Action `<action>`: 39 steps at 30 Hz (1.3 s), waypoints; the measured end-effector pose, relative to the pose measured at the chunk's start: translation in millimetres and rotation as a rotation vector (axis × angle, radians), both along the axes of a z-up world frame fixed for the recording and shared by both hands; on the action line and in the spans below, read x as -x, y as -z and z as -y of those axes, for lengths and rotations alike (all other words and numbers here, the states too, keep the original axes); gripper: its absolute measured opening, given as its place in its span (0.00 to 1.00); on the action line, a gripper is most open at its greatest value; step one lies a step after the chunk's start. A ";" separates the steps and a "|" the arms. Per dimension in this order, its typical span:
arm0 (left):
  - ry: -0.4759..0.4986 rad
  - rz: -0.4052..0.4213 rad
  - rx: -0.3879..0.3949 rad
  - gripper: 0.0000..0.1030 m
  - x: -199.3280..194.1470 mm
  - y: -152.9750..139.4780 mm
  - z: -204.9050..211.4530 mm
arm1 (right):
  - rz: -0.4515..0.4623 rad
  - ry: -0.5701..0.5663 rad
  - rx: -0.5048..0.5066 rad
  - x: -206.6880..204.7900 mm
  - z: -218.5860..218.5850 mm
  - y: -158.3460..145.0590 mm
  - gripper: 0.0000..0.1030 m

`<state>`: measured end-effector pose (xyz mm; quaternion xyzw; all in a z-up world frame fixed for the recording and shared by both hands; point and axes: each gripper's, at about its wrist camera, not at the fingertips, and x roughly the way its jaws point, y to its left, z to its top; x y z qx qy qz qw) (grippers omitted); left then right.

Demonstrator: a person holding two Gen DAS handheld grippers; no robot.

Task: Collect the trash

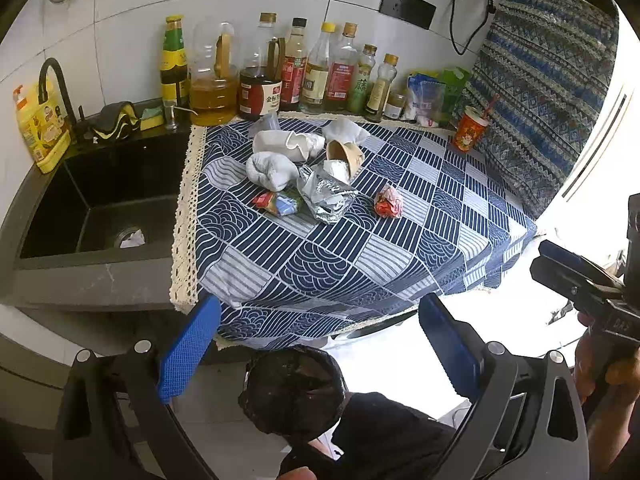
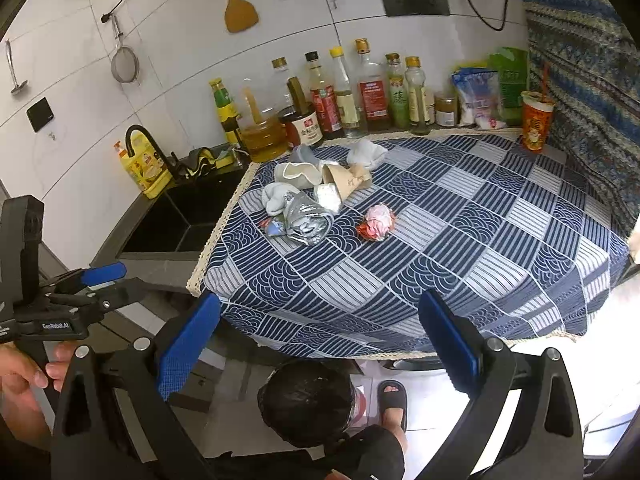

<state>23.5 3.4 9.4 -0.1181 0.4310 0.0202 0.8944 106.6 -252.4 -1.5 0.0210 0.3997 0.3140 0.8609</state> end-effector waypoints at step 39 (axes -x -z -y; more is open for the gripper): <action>-0.248 -0.224 0.590 0.85 -205.7 139.7 -50.8 | -0.310 -0.277 0.072 -232.4 -67.2 134.2 0.85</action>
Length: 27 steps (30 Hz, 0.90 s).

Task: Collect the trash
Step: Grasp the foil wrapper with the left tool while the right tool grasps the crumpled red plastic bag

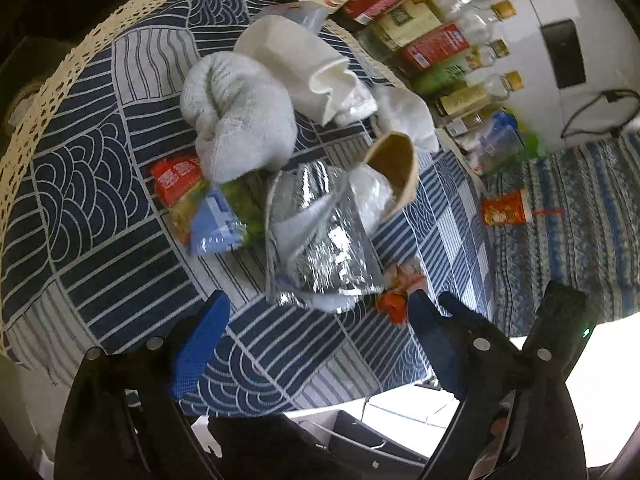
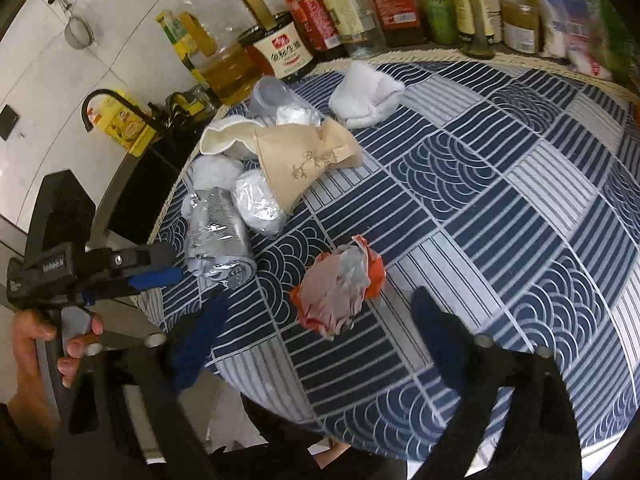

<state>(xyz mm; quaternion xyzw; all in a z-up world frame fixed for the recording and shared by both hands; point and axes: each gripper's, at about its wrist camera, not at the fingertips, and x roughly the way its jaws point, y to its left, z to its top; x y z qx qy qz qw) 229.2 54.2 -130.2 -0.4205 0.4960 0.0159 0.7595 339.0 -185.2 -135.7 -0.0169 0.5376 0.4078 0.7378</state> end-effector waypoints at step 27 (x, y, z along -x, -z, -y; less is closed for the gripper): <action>0.052 -0.030 -0.093 0.58 -26.8 5.8 10.3 | 0.047 -0.053 0.065 -6.8 -12.4 14.8 0.40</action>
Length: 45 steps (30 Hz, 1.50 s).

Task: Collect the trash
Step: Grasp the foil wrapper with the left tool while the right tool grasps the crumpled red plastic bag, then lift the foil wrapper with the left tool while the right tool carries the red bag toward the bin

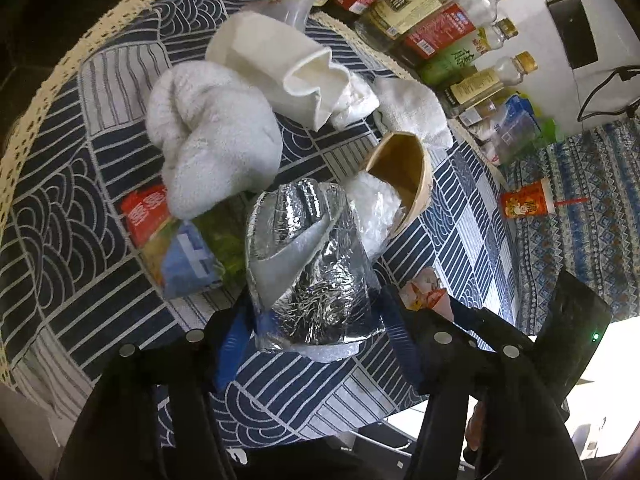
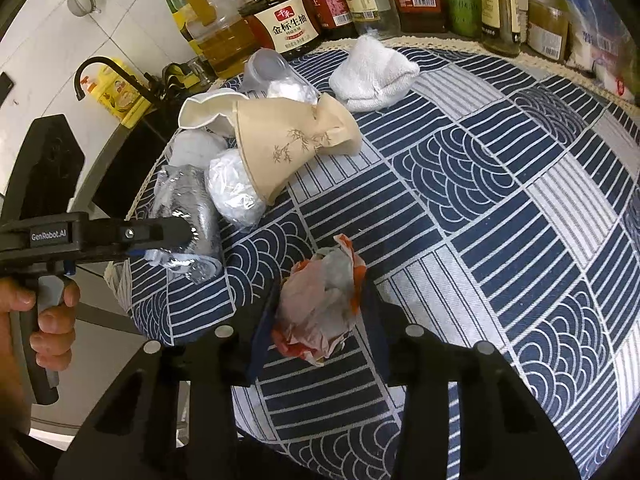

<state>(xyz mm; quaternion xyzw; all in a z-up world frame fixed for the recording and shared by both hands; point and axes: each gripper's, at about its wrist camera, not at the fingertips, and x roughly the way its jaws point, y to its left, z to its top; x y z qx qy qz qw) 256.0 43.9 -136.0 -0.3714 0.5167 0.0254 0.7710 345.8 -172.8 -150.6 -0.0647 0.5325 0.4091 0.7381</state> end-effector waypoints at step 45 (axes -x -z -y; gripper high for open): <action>0.114 0.186 -0.005 0.57 157.9 -63.0 20.7 | 0.193 0.146 -0.039 164.9 17.2 -80.8 0.38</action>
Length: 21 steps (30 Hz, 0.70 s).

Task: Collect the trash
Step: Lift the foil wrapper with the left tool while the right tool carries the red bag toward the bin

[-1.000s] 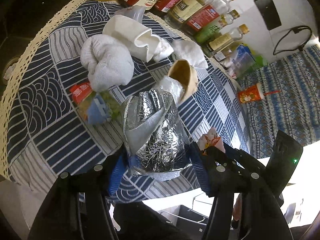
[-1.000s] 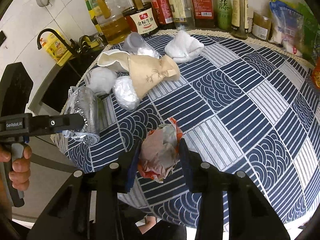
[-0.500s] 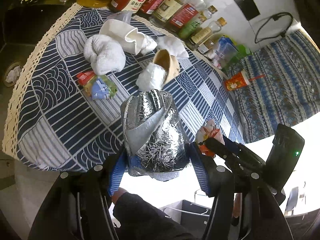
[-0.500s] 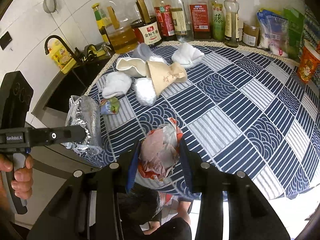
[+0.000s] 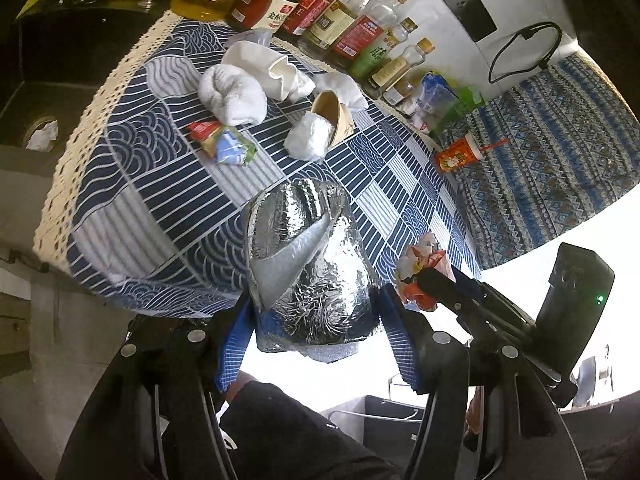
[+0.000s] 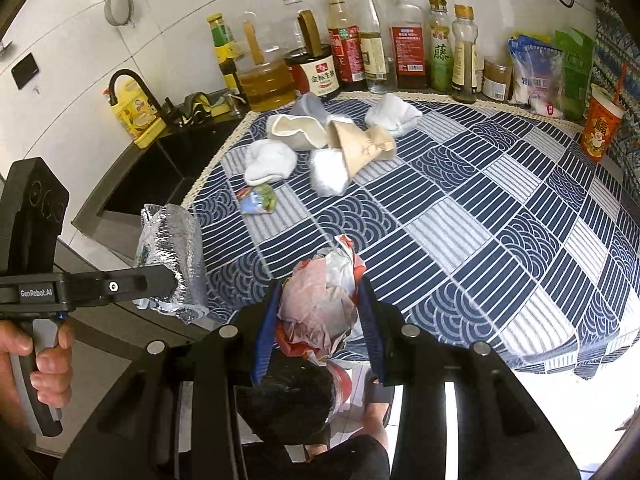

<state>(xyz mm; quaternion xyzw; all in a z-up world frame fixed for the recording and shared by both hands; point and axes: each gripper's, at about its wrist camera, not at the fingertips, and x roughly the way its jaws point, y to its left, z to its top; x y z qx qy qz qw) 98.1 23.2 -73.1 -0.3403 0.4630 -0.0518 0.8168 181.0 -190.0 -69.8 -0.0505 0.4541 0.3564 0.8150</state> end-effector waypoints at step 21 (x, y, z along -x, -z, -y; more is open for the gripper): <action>-0.029 0.002 -0.012 0.57 83.5 9.4 -10.6 | -0.010 -0.027 -0.025 76.0 -19.1 -2.0 0.38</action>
